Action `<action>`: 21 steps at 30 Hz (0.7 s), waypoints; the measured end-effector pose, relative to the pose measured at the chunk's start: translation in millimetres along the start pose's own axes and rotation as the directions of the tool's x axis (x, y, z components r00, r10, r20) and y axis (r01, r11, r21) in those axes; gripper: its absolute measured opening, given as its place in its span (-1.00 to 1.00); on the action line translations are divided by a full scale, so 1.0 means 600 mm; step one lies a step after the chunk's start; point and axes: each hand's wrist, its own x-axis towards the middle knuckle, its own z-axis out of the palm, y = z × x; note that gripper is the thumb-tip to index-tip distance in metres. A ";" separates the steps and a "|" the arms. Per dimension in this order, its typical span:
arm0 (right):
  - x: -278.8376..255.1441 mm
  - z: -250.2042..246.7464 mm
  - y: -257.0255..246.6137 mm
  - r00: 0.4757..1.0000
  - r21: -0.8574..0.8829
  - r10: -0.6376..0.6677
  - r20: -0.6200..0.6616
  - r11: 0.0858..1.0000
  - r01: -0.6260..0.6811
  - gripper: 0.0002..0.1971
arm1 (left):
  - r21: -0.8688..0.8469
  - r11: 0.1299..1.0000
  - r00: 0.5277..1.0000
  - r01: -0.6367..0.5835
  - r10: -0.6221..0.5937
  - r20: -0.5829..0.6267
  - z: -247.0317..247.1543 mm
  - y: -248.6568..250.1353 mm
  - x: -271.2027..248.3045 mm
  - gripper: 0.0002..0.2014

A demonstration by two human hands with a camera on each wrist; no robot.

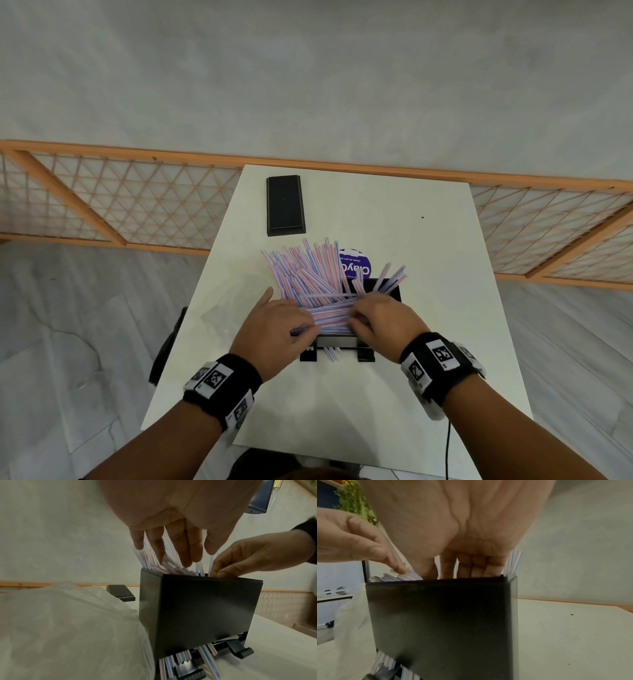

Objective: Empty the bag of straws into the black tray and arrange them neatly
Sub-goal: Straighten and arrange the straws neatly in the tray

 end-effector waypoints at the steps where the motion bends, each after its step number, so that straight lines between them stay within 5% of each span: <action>1: 0.001 0.001 -0.001 0.999 0.022 -0.012 -0.035 1.000 0.013 -0.74 | 0.016 1.000 1.000 -0.009 0.009 0.003 0.000 0.000 0.001 -0.70; 9: 0.015 0.006 -0.014 0.972 -0.050 0.028 0.233 0.999 -0.017 -0.21 | 0.214 0.975 0.997 -0.060 0.048 0.061 0.006 0.001 0.002 -0.74; 13: 0.030 0.013 -0.019 0.948 -0.133 0.080 0.308 0.990 -0.040 -0.26 | 0.323 0.941 0.985 -0.101 0.049 0.167 0.002 0.007 0.011 -0.90; 21: 0.046 0.035 -0.026 0.948 -0.262 0.149 0.282 0.962 -0.073 -0.38 | 0.407 0.913 0.959 -0.045 -0.074 0.273 -0.007 0.018 0.031 -0.81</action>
